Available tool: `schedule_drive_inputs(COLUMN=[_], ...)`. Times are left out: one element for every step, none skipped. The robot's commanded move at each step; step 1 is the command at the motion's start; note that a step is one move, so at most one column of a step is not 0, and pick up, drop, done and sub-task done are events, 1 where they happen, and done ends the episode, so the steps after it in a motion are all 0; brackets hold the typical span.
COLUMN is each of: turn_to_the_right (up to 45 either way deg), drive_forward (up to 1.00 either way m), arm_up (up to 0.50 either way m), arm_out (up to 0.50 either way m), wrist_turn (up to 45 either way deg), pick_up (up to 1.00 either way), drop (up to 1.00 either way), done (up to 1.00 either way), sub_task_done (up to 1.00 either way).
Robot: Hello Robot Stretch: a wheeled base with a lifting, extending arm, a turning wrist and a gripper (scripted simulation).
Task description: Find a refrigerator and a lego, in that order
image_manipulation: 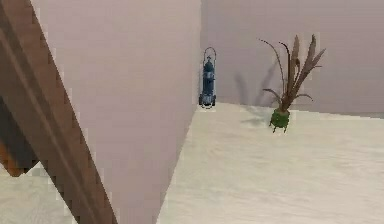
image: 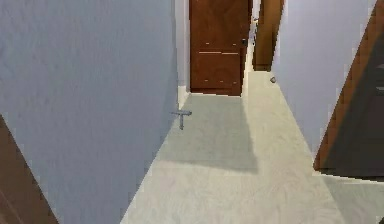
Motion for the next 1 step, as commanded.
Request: schedule_drive_inputs(turn_to_the_right=[0.0], drive_forward=[0.1], arm_up=[0.0], arm_out=[0.0], wrist_turn=[0.0], pick_up=[0.0], drop=[0.0], done=[0.0], sub_task_done=[0.0])
